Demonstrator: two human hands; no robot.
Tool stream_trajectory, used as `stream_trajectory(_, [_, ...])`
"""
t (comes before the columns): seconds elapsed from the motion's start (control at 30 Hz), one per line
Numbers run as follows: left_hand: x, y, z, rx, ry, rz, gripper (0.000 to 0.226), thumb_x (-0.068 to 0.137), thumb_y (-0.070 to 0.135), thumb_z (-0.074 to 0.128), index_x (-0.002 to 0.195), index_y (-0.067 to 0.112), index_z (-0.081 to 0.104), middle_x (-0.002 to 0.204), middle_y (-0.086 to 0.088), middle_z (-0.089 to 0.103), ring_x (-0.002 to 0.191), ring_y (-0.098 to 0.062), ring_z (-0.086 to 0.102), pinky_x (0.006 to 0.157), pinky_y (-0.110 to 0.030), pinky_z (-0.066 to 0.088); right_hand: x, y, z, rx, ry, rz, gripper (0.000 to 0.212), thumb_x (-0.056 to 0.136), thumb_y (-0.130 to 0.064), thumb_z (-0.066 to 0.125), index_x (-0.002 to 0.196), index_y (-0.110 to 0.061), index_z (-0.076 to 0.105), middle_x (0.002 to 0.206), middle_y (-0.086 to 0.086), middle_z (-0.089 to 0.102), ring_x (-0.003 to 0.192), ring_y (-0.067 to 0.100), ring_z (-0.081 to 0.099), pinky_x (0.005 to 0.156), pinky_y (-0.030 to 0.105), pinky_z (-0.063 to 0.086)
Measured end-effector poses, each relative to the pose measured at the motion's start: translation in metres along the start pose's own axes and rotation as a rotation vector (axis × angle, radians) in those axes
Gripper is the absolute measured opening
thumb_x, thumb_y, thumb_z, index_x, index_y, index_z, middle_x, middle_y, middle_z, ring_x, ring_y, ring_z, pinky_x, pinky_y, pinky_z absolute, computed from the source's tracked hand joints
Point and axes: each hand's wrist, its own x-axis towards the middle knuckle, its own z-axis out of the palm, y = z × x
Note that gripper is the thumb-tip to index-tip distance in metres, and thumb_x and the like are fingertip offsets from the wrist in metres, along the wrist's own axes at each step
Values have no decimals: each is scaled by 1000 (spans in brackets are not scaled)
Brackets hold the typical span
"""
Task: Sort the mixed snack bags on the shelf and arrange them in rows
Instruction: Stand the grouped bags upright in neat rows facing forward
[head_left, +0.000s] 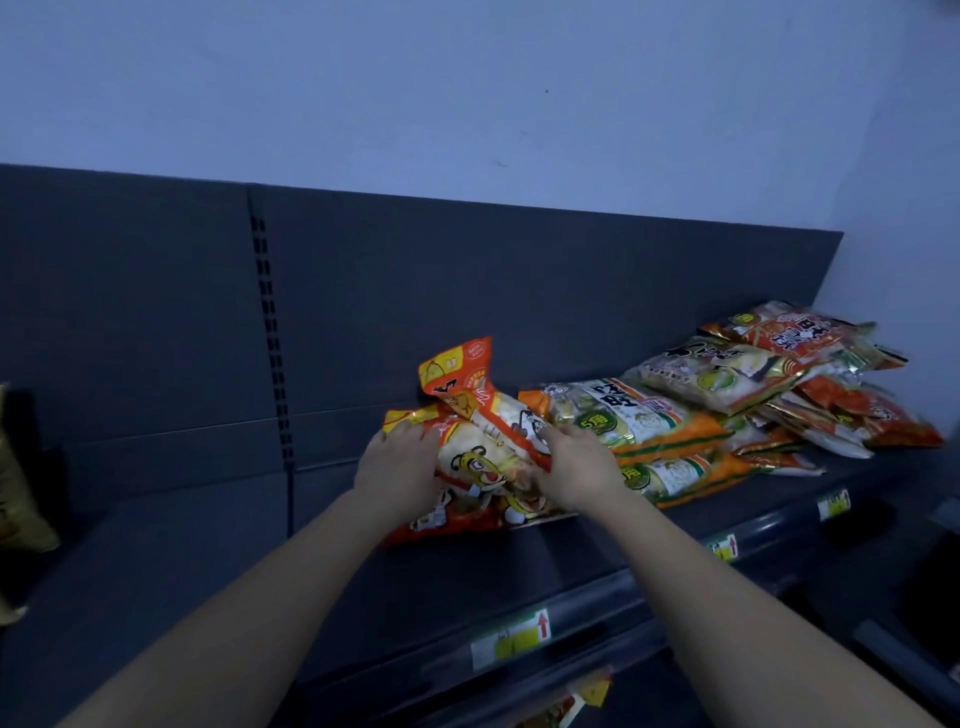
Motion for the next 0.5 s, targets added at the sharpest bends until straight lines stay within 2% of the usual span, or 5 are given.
stream_trajectory(0.17, [44, -1, 20, -39, -62, -10, 41, 92, 25, 47, 132, 17, 45, 130, -4, 51, 120, -25, 47, 92, -39, 42, 43, 12, 3, 109, 30, -7, 56, 99, -53, 37, 139, -15, 46, 137, 13, 51, 130, 32, 42, 102, 42, 41])
stream_trajectory(0.3, [70, -7, 35, -182, -111, -44, 42, 95, 29, 38, 136, 20, 47, 133, -3, 50, 115, -24, 51, 85, -38, 49, 79, 15, 11, 273, -47, 8, 54, 101, -50, 27, 131, -13, 52, 127, 18, 56, 122, 35, 48, 97, 41, 43])
stream_trajectory(0.37, [78, -11, 42, -233, -111, -90, 41, 97, 35, 35, 130, 18, 51, 132, -3, 51, 114, -23, 52, 89, -40, 49, 93, 14, 17, 343, -112, 27, 51, 101, -48, 32, 132, -12, 51, 127, 16, 58, 119, 34, 52, 92, 37, 43])
stream_trajectory(0.43, [82, -12, 46, -296, -121, -163, 46, 98, 45, 31, 126, 16, 54, 134, -6, 48, 114, -24, 51, 92, -42, 48, 105, 17, 21, 471, -199, 72, 48, 97, -47, 46, 130, -13, 53, 121, 11, 62, 114, 32, 57, 84, 34, 42])
stream_trajectory(0.5, [83, -10, 48, -404, -193, -309, 60, 96, 56, 30, 138, 15, 42, 143, -10, 35, 122, -29, 47, 98, -41, 45, 116, 23, 20, 654, -288, 140, 47, 88, -46, 62, 121, -13, 59, 113, 7, 67, 104, 28, 63, 80, 34, 48])
